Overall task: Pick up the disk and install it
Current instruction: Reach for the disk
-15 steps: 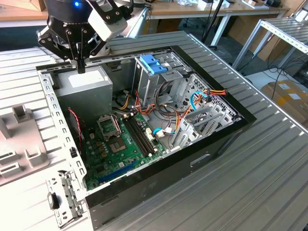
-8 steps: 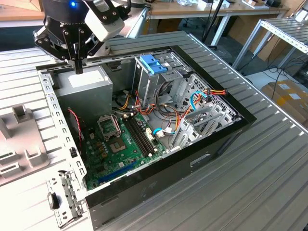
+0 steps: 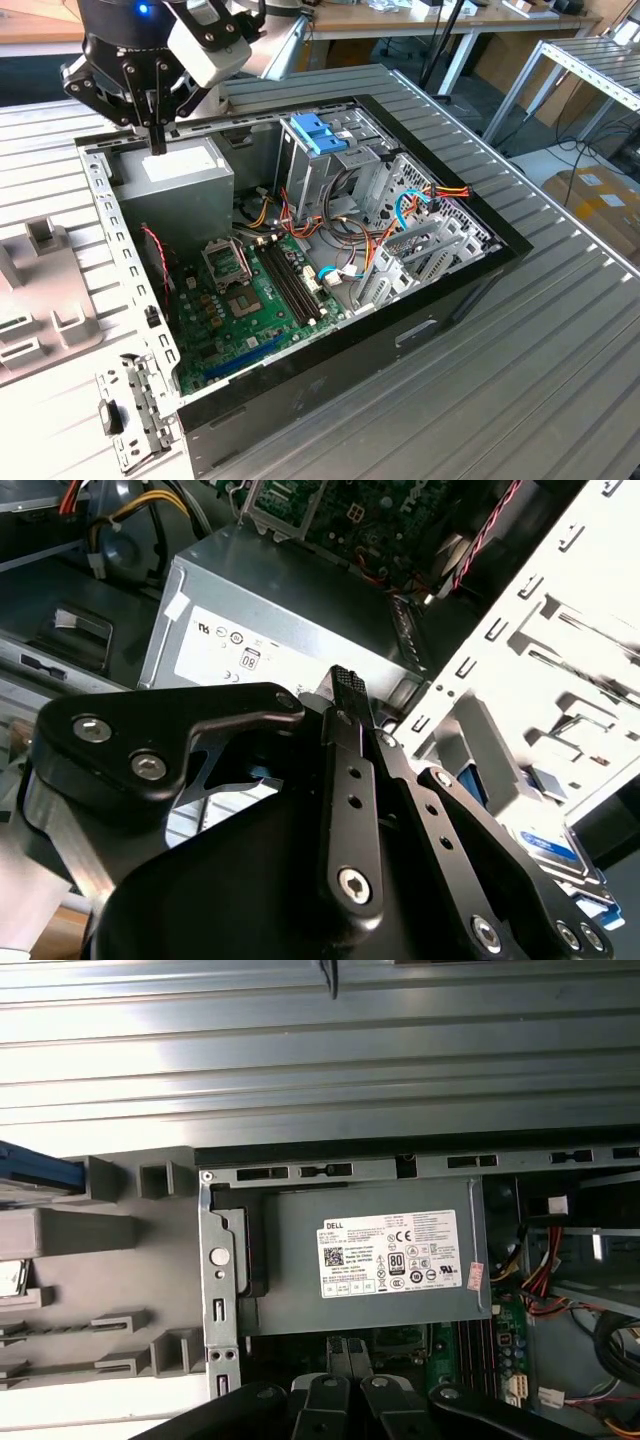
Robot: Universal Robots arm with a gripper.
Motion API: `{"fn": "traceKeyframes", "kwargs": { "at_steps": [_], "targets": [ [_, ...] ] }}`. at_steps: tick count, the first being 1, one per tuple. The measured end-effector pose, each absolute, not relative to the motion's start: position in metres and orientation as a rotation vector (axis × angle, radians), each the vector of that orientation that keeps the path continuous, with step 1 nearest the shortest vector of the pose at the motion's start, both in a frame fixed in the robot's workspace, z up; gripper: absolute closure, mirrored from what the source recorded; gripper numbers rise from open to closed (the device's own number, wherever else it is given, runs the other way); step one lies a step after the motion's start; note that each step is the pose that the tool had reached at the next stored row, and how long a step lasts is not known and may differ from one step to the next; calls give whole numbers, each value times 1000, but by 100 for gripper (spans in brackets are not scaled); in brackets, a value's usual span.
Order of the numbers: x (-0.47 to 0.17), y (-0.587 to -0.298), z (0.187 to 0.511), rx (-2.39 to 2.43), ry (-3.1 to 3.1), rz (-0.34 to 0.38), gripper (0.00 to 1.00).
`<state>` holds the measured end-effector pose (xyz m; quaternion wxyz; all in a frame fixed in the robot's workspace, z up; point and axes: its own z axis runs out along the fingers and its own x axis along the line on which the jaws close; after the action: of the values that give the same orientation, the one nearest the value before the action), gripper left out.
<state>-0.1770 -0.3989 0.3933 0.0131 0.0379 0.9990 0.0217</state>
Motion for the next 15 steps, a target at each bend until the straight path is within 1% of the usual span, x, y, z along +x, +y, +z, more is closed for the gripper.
{"fn": "traceKeyframes", "kwargs": {
  "at_steps": [15],
  "targets": [
    [-189,-399,393,118,3112,68,89]
  ]
}}
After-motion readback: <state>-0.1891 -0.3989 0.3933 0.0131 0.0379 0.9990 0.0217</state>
